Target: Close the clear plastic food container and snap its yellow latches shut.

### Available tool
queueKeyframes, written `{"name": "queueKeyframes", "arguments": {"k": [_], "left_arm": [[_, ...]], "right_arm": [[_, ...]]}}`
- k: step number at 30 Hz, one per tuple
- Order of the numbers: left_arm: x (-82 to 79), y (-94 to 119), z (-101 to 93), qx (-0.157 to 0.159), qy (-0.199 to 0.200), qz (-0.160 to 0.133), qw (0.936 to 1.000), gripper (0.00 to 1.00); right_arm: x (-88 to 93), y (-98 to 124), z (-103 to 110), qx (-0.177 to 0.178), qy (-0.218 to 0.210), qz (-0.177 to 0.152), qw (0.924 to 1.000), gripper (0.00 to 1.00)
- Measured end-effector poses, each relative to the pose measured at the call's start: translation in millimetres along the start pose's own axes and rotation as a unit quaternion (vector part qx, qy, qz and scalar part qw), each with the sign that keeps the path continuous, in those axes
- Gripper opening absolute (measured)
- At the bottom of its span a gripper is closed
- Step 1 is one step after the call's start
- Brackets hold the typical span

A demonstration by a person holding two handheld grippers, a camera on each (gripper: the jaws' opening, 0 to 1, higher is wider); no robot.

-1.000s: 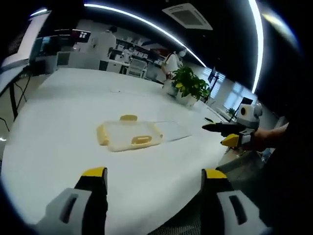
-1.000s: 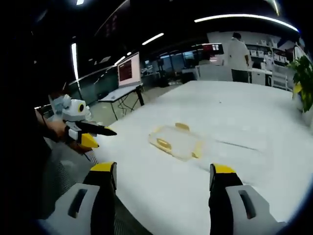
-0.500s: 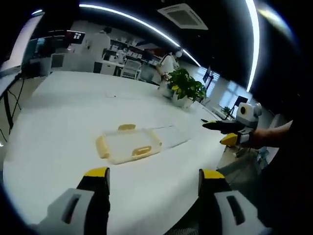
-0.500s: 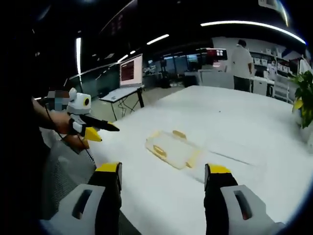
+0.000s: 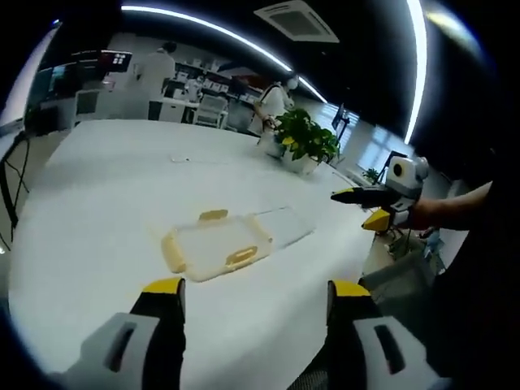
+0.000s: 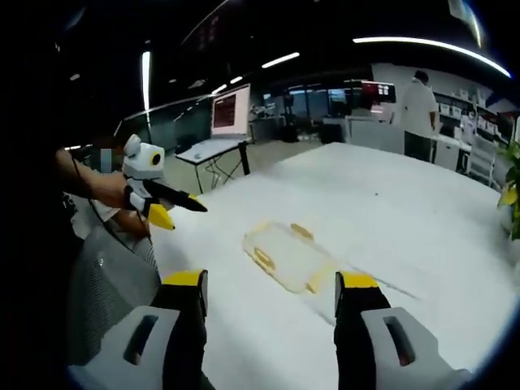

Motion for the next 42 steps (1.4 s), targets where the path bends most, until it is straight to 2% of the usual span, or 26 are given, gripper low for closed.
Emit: {"name": "queueKeyframes", "arguments": {"k": [12,15,23,27,30,34,42], "left_arm": [[-19.0,-7.8,8.1,0.021,-0.022,0.028,0.9991,0.64],[-23.2,-6.5,13.2,0.02,-0.019,0.025,0.9993,0.64],[-23.8,-7.9,21.6,0.016,-0.025,0.038,0.9988,0.64],[-24.2,-11.8,25.4,0.018,-0.037,0.051,0.9979,0.64],[-25.2,-15.2,28.7,0.018,-0.045,0.057,0.9972,0.63],[-27.9,-19.1,37.3,0.01,-0.07,0.074,0.9948,0.58],[-34.9,-28.1,46.8,0.011,-0.088,0.087,0.9922,0.59]], "right_arm": [[-2.4,-15.1,-14.1,-0.031,0.017,0.013,0.9993,0.55],[-4.7,-17.0,-15.7,-0.032,0.022,0.012,0.9992,0.55],[-4.7,-22.6,-24.0,-0.043,0.037,0.019,0.9982,0.53],[-5.0,-26.8,-29.5,-0.048,0.054,0.031,0.9969,0.49],[-3.3,-30.1,-31.2,-0.052,0.061,0.04,0.996,0.5],[2.7,-35.2,-35.1,-0.066,0.084,0.065,0.9922,0.5],[2.0,-47.4,-43.1,-0.078,0.1,0.07,0.9894,0.49]]}}
Point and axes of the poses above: the point that each gripper's makers call its tool centre point, and the gripper's own axes: y roughly backward along the fingers, z roughly to its left, x roughly out of its underside, the point moved 2 cm from there along y, roughly backward along the fingers, and after that the axes turned 13 degrees about y, right-handed, at the moved point
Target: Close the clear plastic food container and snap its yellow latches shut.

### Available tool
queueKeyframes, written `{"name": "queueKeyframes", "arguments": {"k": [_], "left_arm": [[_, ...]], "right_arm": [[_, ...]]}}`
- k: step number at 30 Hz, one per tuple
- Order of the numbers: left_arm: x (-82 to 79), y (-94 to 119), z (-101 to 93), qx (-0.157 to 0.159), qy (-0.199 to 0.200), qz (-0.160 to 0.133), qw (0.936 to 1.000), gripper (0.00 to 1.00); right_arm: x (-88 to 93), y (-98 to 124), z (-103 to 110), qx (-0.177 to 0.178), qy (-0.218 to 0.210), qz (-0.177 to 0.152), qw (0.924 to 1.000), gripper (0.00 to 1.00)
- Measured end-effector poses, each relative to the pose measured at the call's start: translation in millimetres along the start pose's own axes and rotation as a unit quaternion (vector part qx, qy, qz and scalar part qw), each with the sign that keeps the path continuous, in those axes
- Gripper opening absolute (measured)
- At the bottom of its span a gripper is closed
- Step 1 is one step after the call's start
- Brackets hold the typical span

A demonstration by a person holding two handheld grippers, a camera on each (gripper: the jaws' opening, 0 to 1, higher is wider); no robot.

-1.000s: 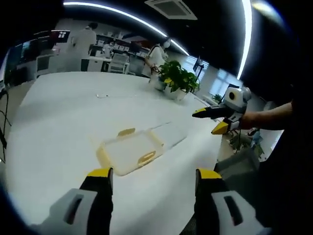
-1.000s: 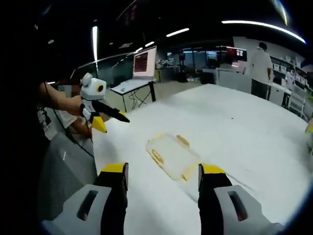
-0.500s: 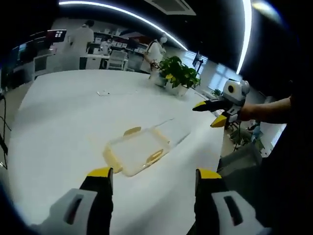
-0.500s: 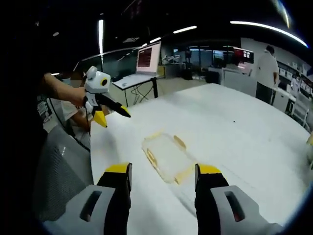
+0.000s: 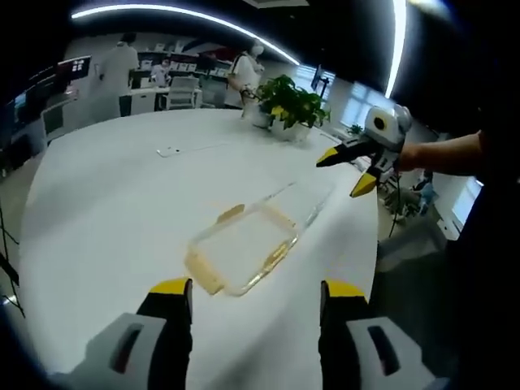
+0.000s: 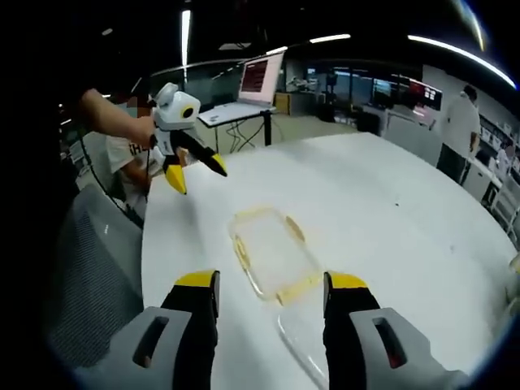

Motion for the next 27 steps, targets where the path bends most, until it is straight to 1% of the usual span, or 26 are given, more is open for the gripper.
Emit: {"name": "queueKeyframes", "arguments": {"k": [2,5,11,13,14,20,26,27], "left_arm": [[-1.1,-2.2,2.2,0.0,-0.002,0.004,1.0,0.59],[-0.5,-5.5,5.4,-0.002,-0.018,0.019,0.9996,0.59],[-1.5,-10.1,13.6,-0.004,-0.024,0.029,0.9993,0.59],[-2.0,-11.9,16.4,-0.005,-0.025,0.033,0.9991,0.58],[-2.8,-12.6,16.7,-0.005,-0.029,0.035,0.9989,0.58],[-3.5,-18.0,22.0,-0.004,-0.047,0.052,0.9975,0.58],[-1.5,-22.8,28.7,-0.005,-0.06,0.068,0.9958,0.55],[-1.2,-23.4,29.3,-0.003,-0.06,0.073,0.9955,0.52]], "right_arm": [[0.6,-2.1,-1.1,-0.002,0.004,0.003,1.0,0.49],[2.4,-4.6,-3.4,-0.005,0.003,0.006,1.0,0.49],[7.8,-10.8,-9.2,-0.015,0.016,0.021,0.9995,0.48],[8.0,-13.1,-12.5,-0.017,0.017,0.023,0.9994,0.49],[8.7,-14.6,-15.2,-0.014,0.016,0.026,0.9994,0.5],[12.9,-22.2,-23.0,-0.021,0.03,0.042,0.9984,0.48],[16.3,-30.6,-23.1,-0.039,0.049,0.059,0.9963,0.46],[17.2,-32.2,-22.4,-0.044,0.057,0.066,0.9953,0.45]]}}
Point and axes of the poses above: the point that each gripper's makers call its tool centre point, and the gripper's own axes: y roughly backward along the fingers, z roughly to its left, x roughly out of its underside, the point moved 2 cm from there along y, roughly backward along the fingers, and after that the axes turned 13 degrees about y, right-handed, at the moved point
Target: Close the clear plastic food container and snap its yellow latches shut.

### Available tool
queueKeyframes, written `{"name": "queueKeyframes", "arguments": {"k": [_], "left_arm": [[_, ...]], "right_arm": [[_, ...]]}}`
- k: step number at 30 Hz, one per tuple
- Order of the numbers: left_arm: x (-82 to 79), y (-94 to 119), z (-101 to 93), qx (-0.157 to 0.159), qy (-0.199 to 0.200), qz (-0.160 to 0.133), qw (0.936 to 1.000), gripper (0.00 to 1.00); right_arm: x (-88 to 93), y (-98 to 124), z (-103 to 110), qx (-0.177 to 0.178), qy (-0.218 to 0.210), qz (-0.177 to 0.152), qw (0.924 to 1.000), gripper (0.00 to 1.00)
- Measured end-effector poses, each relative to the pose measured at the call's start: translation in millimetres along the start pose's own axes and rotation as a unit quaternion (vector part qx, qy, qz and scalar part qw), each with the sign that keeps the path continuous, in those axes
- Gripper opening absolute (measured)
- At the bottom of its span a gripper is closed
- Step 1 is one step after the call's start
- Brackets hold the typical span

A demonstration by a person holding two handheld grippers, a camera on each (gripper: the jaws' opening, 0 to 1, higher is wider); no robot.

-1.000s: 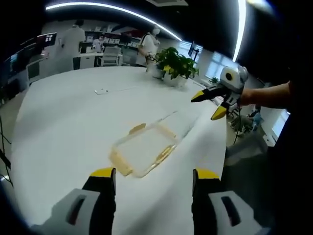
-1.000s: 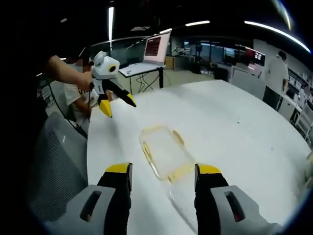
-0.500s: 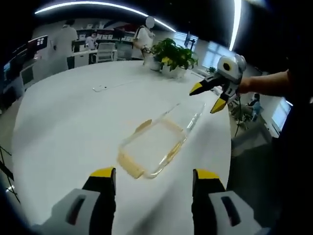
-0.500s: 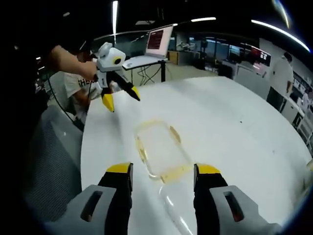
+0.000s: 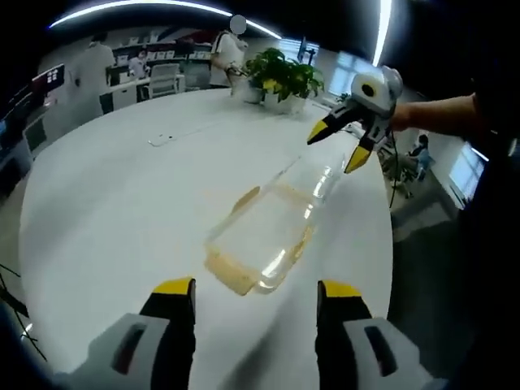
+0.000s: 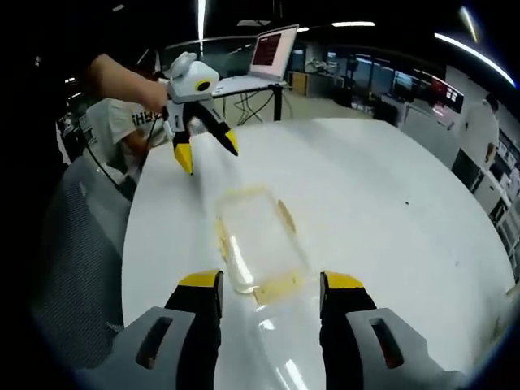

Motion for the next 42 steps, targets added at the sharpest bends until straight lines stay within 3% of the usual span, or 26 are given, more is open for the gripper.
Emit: {"name": "queueKeyframes", "arguments": {"k": [2,15,24,34,42], "left_arm": [[-2.5,0.4,-0.8,0.003,-0.002,0.003,1.0,0.46],[-2.3,-16.4,2.7,0.008,-0.043,0.039,0.9983,0.5],[-1.2,-24.7,9.9,0.007,-0.056,0.049,0.9972,0.52],[-1.4,-34.9,17.3,0.004,-0.079,0.07,0.9944,0.52],[2.0,-41.5,20.7,0.008,-0.109,0.096,0.9893,0.54]], "right_arm": [[0.5,-3.8,-0.4,-0.008,0.003,0.008,0.9999,0.43],[5.7,-26.0,-9.9,-0.043,0.041,0.049,0.997,0.45],[8.9,-31.0,-8.2,-0.063,0.06,0.075,0.9934,0.45],[15.5,-45.7,-5.6,-0.084,0.078,0.118,0.9863,0.45],[22.4,-57.4,-5.4,-0.101,0.117,0.165,0.9741,0.4]]}}
Point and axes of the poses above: the point that each gripper's makers call its tool centre point, and the gripper's own axes: y roughly backward along the fingers, z roughly to its left, x roughly out of its underside, the point moved 2 cm from there along y, roughly backward along the fingers, and after that the axes turned 13 degrees about y, right-handed, at the moved point
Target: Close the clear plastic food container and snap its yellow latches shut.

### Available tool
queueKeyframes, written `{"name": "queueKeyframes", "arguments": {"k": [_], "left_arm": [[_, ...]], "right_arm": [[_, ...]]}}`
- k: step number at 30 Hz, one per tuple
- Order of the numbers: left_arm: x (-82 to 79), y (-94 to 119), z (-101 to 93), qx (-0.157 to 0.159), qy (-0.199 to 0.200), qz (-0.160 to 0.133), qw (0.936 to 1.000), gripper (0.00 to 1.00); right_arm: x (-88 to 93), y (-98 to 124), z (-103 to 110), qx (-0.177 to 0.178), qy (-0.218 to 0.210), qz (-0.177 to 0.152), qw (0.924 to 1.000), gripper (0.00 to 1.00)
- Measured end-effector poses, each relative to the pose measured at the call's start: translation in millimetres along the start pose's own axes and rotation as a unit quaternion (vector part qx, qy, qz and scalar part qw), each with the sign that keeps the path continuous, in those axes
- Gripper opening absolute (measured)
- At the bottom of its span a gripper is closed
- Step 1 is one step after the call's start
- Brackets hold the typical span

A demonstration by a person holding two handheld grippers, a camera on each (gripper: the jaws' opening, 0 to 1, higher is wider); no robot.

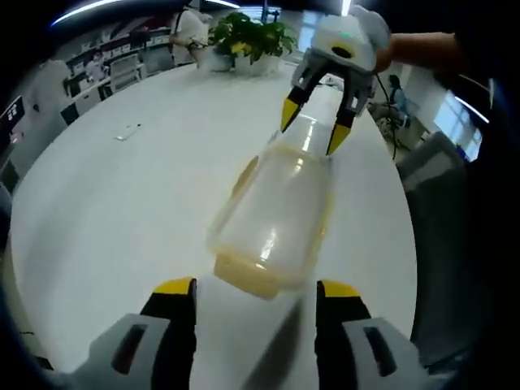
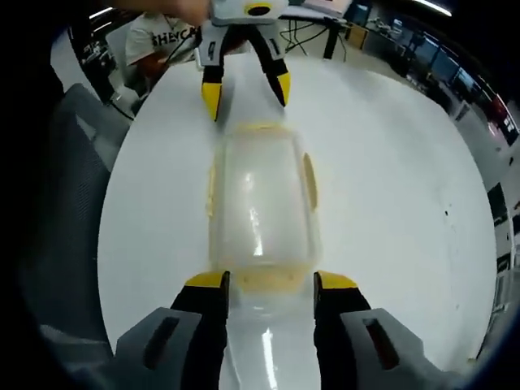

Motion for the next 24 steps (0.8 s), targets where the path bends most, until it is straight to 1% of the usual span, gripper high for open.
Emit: {"name": "queueKeyframes", "arguments": {"k": [3,6,8,9,10,15,17,19,20,22,24], "left_arm": [[1.7,-2.6,2.4,-0.002,-0.019,0.013,0.9997,0.54],[0.0,-4.3,4.8,-0.002,-0.037,0.021,0.9991,0.53],[-3.4,-4.6,6.4,-0.004,-0.048,0.021,0.9986,0.52],[-6.6,-4.7,7.3,-0.005,-0.058,0.016,0.9982,0.51],[-8.2,-4.8,7.1,-0.006,-0.066,0.019,0.9976,0.51],[-6.4,-10.4,10.5,-0.008,-0.096,0.039,0.9946,0.51],[-6.0,-12.5,12.2,-0.009,-0.105,0.043,0.9935,0.51],[-5.0,-15.3,13.1,-0.01,-0.117,0.05,0.9919,0.51],[-4.4,-16.4,13.3,-0.01,-0.12,0.054,0.9913,0.5],[-4.6,-18.0,12.3,-0.01,-0.127,0.058,0.9902,0.5],[-4.8,-19.5,8.8,-0.002,-0.137,0.061,0.9887,0.5]], "right_arm": [[1.1,-3.0,0.5,-0.008,0.008,0.015,0.9998,0.4],[2.8,-6.0,2.4,-0.016,0.02,0.029,0.9992,0.4],[3.6,-8.5,3.8,-0.023,0.02,0.034,0.999,0.4],[4.1,-9.6,3.7,-0.026,0.02,0.036,0.9988,0.4],[4.4,-10.6,4.0,-0.028,0.02,0.037,0.9987,0.41],[5.7,-14.8,6.7,-0.04,0.028,0.05,0.9975,0.41],[6.5,-16.8,6.9,-0.042,0.031,0.056,0.997,0.42],[8.0,-18.6,6.5,-0.045,0.036,0.064,0.9963,0.42],[9.5,-18.9,5.0,-0.043,0.04,0.073,0.9956,0.41],[10.8,-21.1,3.8,-0.043,0.041,0.078,0.9952,0.42],[13.9,-23.2,3.7,-0.048,0.041,0.086,0.9943,0.42]]}}
Point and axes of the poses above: the point that each gripper's makers call its tool centre point, and the gripper's own axes: y roughly backward along the fingers, z roughly to its left, x roughly out of its underside, the point moved 2 cm from there along y, roughly backward along the fingers, and after that the axes turned 13 degrees about y, right-handed, at the moved point
